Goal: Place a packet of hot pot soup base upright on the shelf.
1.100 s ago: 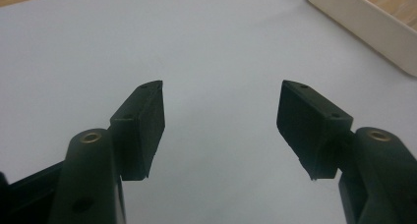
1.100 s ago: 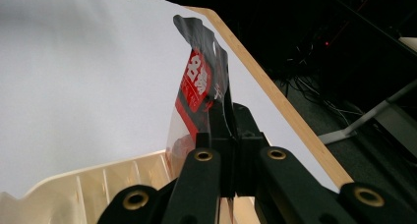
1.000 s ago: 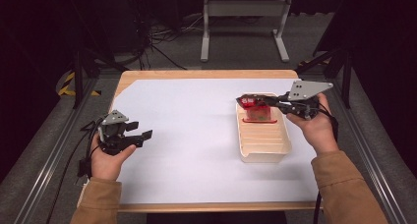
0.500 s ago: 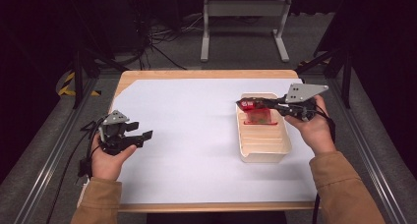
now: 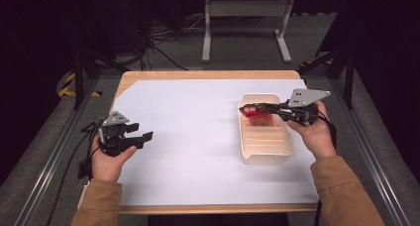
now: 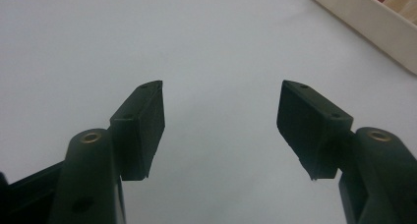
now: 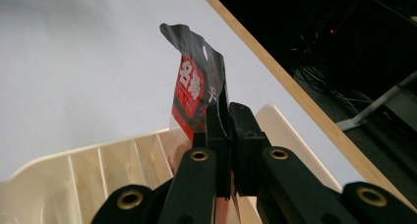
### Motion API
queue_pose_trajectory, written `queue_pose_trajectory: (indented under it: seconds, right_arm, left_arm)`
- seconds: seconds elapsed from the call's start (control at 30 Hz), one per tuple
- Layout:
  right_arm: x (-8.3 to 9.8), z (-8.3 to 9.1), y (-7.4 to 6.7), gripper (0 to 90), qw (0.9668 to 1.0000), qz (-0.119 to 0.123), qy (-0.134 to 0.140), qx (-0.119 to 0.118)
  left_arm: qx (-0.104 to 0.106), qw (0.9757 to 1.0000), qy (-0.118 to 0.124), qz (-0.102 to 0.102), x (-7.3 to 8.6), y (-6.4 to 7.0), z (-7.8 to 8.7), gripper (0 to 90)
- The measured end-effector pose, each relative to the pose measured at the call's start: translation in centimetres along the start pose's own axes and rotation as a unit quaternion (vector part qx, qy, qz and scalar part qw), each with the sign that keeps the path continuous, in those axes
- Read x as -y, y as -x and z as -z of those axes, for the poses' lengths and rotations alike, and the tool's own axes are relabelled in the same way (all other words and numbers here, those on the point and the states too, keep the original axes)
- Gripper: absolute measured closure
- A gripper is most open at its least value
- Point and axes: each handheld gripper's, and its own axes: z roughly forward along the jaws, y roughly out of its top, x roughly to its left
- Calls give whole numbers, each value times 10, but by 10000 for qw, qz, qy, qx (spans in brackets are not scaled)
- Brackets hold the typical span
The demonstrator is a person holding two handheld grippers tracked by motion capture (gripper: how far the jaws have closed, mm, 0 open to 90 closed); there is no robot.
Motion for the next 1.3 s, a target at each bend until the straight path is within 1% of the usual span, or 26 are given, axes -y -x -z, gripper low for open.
queue_pose_trajectory:
  seconds: [0.03, 0.1, 0.13, 0.3, 0.37, 0.6, 0.7, 0.77, 0.83, 0.87, 0.9, 0.93, 1.0, 1.07, 1.2, 1.23, 1.27, 1.3]
  right_arm:
    - [3, -1, 0, 871, 10000, -55, -13, -2]
    - [5, -1, 0, 869, 10000, -58, -20, -1]
    - [8, -2, 0, 866, 9999, -105, -41, -3]
    - [13, -2, 0, 854, 9998, -189, -36, 2]
    - [18, 0, 1, 851, 9996, -274, 2, 36]
    - [28, 3, 2, 818, 9988, -458, -98, 123]
    - [32, 5, 4, 763, 9982, -553, -105, 217]
    - [34, 7, 5, 711, 9974, -659, -84, 280]
    - [35, 8, 5, 659, 9968, -743, -110, 283]
    - [35, 8, 5, 619, 9962, -800, -128, 327]
    - [35, 8, 5, 619, 9962, -800, -128, 327]
    - [36, 9, 5, 579, 9955, -848, -144, 398]
    - [36, 10, 5, 516, 9939, -1017, -98, 423]
    - [36, 12, 5, 462, 9932, -1064, -111, 466]
    - [32, 16, 4, 374, 9915, -1209, 30, 471]
    - [30, 18, 4, 350, 9905, -1298, 72, 443]
    - [28, 20, 3, 341, 9898, -1357, 100, 416]
    - [26, 22, 3, 338, 9901, -1333, 111, 418]
  left_arm:
    - [11, 10000, -20, 16, 0, 0, 0, 361]
    - [15, 10000, -25, 17, 0, 0, 0, 361]
    - [27, 10000, -22, 23, 0, 0, -1, 360]
    - [17, 10000, -11, 42, 0, -1, -1, 359]
    - [25, 10000, -5, 32, 0, -2, -1, 359]
    - [31, 10000, -24, 45, 0, -2, -2, 358]
    - [40, 10000, -36, 63, 0, -1, -3, 357]
    - [42, 10000, -44, 60, 0, -2, -3, 356]
    - [40, 10000, -45, 58, 0, -2, -3, 354]
    - [35, 10000, -24, 57, 0, -2, -3, 354]
    - [35, 10000, -24, 57, 0, -2, -3, 353]
    - [37, 10000, -19, 61, 0, -2, -4, 353]
    - [20, 10000, -41, 29, 0, -2, -5, 353]
    - [13, 10000, -62, 11, 0, -1, -6, 351]
    - [18, 10000, -16, 8, 2, -2, -3, 349]
    - [22, 10000, -9, -17, 3, -2, -3, 348]
    - [29, 10000, 4, -47, 3, -2, -2, 347]
    - [28, 10000, -27, -57, 4, -1, -2, 346]
